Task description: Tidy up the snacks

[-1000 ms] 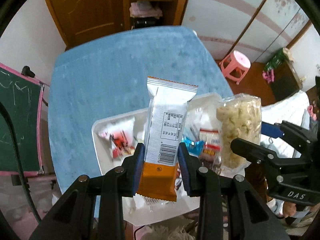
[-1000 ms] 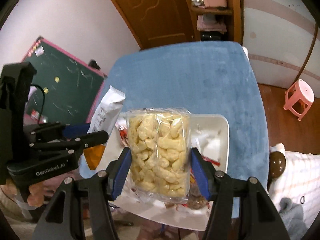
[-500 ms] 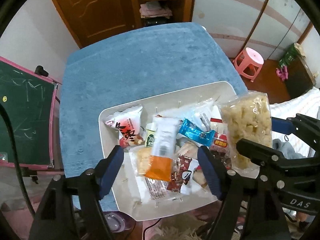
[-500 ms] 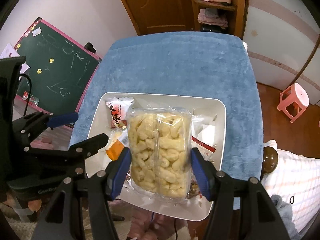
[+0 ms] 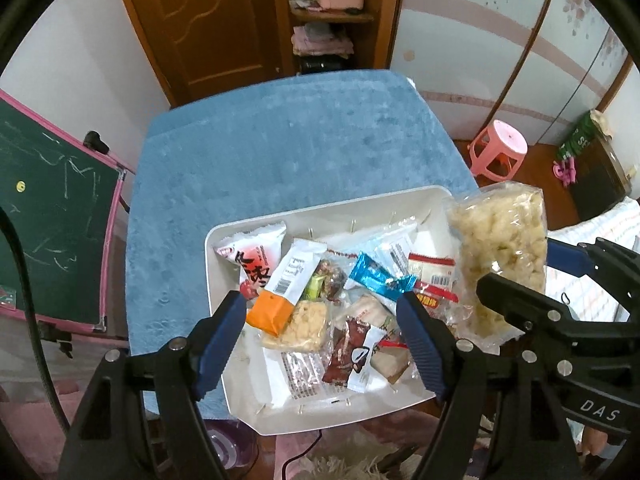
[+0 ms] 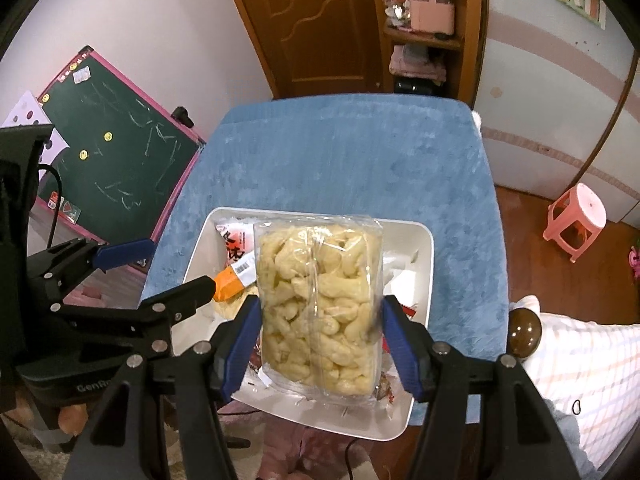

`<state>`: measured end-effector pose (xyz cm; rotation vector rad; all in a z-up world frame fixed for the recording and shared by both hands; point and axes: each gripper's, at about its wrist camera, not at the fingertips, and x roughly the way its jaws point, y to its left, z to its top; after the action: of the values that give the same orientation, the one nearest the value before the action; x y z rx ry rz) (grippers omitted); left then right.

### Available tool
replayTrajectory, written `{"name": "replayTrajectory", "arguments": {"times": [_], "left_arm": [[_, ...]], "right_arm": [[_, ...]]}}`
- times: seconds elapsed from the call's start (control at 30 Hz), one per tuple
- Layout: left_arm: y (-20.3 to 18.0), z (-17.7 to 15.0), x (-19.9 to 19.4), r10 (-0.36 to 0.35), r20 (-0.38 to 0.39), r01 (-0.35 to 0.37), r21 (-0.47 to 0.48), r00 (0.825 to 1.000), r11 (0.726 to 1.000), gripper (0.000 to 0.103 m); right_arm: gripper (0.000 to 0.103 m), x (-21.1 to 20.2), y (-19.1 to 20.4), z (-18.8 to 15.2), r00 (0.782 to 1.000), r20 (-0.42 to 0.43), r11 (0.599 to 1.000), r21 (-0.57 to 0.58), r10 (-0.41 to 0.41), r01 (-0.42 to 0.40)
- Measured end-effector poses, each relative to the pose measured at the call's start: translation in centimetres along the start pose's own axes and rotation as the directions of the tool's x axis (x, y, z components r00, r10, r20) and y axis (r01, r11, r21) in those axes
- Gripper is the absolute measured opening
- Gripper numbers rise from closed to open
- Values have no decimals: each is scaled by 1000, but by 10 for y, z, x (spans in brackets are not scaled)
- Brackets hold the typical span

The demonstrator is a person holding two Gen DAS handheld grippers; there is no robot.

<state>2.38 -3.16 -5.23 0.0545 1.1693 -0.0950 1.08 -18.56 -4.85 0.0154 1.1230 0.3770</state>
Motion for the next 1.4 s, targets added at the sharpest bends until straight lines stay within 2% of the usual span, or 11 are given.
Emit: {"name": "replayTrajectory", "arguments": {"times": [0.3, 0.63, 0.87, 1.0, 1.17, 1.4], "left_arm": [[1, -3, -25, -1, 69, 4, -49, 998, 999, 81], [5, -7, -50, 30, 148, -16, -94, 989, 995, 82], [10, -11, -67, 56, 213, -26, -141, 976, 990, 93], [10, -13, -73, 72, 243, -32, -165, 967, 986, 94], [10, -18, -77, 106, 256, -59, -187, 961, 981, 94], [17, -21, -76, 142, 242, -87, -225, 960, 971, 94]], "right_arm": [[61, -34, 11, 3, 993, 117, 1000, -19, -9, 12], [61, -55, 21, -1, 983, 184, 999, -39, -8, 15], [61, -65, 22, -5, 975, 224, 1000, -17, -12, 16], [61, -72, 21, -7, 967, 254, 1000, 4, -26, 26], [61, -77, 16, -9, 959, 278, 998, 38, -52, 43], [61, -74, 16, -6, 959, 274, 996, 70, -74, 57]]}}
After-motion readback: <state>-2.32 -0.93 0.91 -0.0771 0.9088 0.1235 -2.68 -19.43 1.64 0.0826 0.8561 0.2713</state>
